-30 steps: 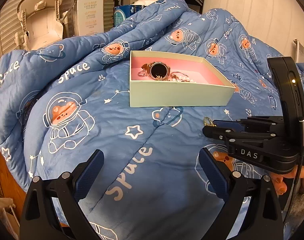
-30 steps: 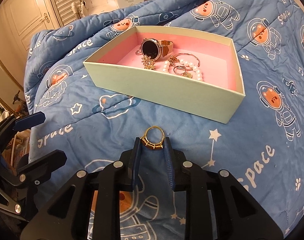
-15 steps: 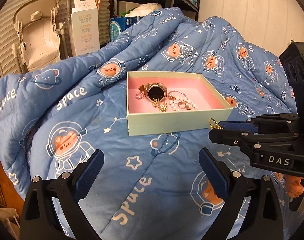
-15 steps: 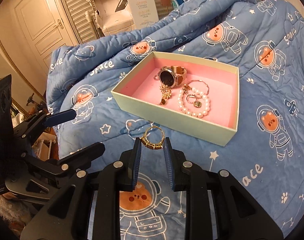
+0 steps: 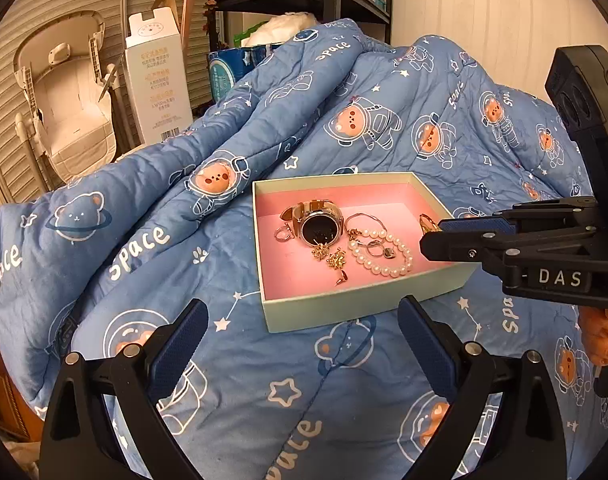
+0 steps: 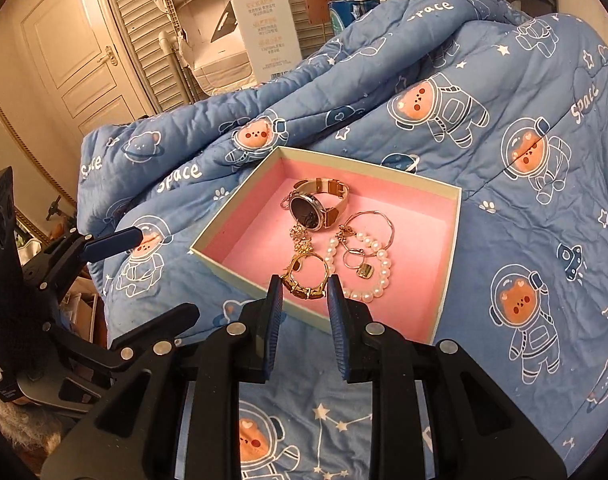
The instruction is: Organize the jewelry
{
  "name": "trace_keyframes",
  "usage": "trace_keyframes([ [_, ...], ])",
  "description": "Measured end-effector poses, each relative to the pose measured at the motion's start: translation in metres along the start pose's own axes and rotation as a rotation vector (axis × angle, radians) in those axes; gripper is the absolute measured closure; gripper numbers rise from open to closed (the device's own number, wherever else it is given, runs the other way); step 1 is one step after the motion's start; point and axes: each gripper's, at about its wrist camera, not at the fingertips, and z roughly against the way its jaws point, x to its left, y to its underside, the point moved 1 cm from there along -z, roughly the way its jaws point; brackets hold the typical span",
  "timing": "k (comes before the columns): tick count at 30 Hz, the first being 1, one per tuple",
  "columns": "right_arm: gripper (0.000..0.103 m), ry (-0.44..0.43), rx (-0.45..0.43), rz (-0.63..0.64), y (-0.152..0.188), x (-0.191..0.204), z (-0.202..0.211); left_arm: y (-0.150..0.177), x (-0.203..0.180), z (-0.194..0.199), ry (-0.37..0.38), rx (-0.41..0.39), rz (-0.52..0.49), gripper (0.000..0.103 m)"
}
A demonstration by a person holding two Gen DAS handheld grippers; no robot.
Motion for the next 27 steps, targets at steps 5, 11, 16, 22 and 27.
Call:
trace_keyframes([
  [5, 0.079, 0.016, 0.066, 0.008, -0.014, -0.008, -0.027, -0.011, 0.006, -0.015, 0.024, 0.035, 0.023, 0.009],
  [11, 0.079, 0.045, 0.150, 0.016, -0.020, -0.017, -0.058, -0.020, 0.013, -0.026, 0.038, 0.070, 0.044, 0.009],
  [16, 0.079, 0.055, 0.188, 0.015, -0.024, -0.021, -0.074, -0.018, 0.017, -0.029, 0.040, 0.082, 0.056, 0.009],
  [22, 0.079, 0.080, 0.209, 0.022, -0.026, -0.021, -0.085, -0.014, 0.017, -0.032, 0.039, 0.095, 0.059, 0.009],
  [27, 0.079, 0.093, 0.214, 0.028, -0.026, -0.021, -0.088, -0.013, 0.018, -0.033, 0.038, 0.099, 0.057, 0.009],
])
